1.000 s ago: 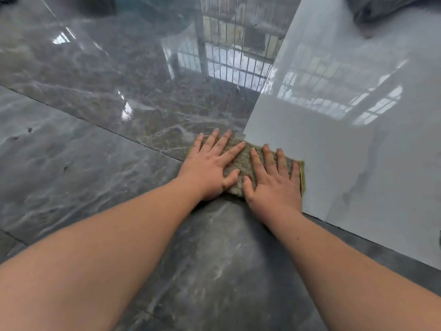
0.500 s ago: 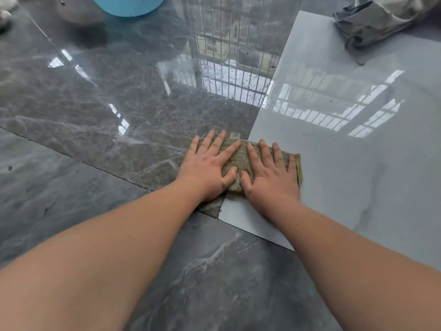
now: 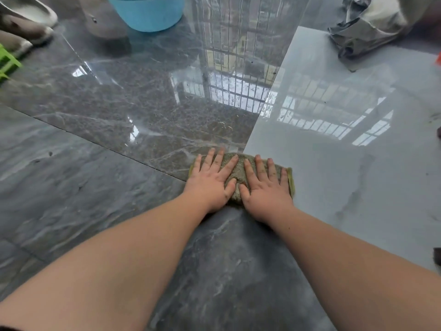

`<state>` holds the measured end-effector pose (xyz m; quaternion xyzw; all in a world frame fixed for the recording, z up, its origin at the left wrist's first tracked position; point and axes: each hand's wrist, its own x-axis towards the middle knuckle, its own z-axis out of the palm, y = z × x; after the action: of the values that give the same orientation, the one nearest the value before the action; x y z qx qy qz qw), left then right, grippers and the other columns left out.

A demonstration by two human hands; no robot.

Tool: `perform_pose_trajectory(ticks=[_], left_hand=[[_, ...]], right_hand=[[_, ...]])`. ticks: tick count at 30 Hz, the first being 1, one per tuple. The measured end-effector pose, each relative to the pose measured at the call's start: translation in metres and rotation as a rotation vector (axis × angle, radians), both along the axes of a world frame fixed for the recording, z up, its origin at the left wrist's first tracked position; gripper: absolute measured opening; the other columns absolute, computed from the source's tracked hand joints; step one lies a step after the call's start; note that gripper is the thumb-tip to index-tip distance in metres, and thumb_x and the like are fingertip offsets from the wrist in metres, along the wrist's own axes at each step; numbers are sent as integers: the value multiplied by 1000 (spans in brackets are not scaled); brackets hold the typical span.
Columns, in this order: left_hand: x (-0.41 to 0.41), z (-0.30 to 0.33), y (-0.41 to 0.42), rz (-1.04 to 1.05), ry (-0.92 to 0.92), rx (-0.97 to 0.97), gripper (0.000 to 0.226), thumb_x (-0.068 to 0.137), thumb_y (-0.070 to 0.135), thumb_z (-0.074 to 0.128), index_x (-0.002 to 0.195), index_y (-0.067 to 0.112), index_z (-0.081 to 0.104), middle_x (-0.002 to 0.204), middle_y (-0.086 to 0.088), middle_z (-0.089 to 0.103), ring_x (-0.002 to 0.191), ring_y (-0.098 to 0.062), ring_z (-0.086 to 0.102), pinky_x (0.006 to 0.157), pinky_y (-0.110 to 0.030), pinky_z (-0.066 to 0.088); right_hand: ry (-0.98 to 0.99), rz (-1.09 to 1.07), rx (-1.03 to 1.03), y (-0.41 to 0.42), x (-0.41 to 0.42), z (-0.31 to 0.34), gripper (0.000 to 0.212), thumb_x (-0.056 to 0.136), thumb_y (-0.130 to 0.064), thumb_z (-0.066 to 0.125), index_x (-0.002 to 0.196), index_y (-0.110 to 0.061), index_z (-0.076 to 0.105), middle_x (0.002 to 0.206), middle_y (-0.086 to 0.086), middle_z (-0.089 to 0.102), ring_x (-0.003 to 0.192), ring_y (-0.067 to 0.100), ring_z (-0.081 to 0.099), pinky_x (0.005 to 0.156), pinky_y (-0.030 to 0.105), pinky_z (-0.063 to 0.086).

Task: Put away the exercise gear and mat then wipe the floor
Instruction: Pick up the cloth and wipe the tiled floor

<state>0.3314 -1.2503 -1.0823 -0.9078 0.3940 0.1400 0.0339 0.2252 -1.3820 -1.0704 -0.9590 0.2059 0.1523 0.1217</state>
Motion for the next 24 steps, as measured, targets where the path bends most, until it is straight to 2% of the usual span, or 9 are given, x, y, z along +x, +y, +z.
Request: perform_pose_trajectory(ticks=[7, 10, 12, 15, 17, 22, 24], left_hand=[[-70, 2, 62, 33, 46, 7, 65, 97, 53, 17, 152, 38, -13, 162, -1, -21, 148, -22, -23, 118, -51, -14], [-106, 3, 96, 60, 55, 21, 66, 93, 56, 12, 150, 39, -16, 160, 0, -25, 147, -21, -25, 118, -51, -14], [-128, 2, 117, 85, 54, 2, 66, 90, 57, 9, 149, 39, -15, 160, 0, -24, 147, -20, -25, 119, -51, -13], [-155, 2, 149, 113, 61, -17, 66, 91, 58, 13, 149, 40, -11, 161, 1, -20, 148, -21, -23, 119, -52, -10], [-171, 4, 174, 106, 67, 0, 66, 91, 58, 16, 150, 42, -9, 161, 1, -20, 148, -21, -22, 120, -52, -7], [-200, 3, 235, 92, 51, -53, 70, 91, 57, 32, 154, 39, 6, 163, -3, 7, 151, -25, 4, 117, -55, 10], [-207, 3, 252, 88, 46, -61, 70, 91, 56, 33, 153, 39, 6, 163, -5, 10, 151, -27, 9, 117, -55, 11]], right_hand=[[20, 65, 3, 56, -61, 4, 69, 98, -56, 18, 156, -32, -11, 163, -4, -21, 149, 24, -22, 117, 55, -18], [32, 121, 3, 84, -96, 6, 70, 97, -56, 19, 156, -31, -10, 163, -2, -20, 150, 25, -21, 115, 55, -20], [7, 125, 23, 102, -116, 6, 71, 95, -56, 24, 157, -30, 2, 165, 0, -7, 152, 26, -9, 117, 54, -14], [-48, 97, 11, 135, -144, 3, 71, 89, -54, 41, 153, -26, 33, 161, 3, 26, 149, 29, 22, 117, 56, 5], [-61, 81, 3, 161, -163, 0, 70, 87, -53, 45, 152, -25, 36, 160, 3, 28, 149, 28, 24, 117, 57, 8], [-58, 72, 5, 218, -194, 1, 69, 84, -50, 45, 149, -26, 42, 159, 1, 28, 147, 30, 24, 116, 58, 14], [-46, 79, -3, 231, -198, 1, 69, 85, -51, 43, 150, -27, 40, 159, 2, 32, 147, 30, 23, 117, 59, 12]])
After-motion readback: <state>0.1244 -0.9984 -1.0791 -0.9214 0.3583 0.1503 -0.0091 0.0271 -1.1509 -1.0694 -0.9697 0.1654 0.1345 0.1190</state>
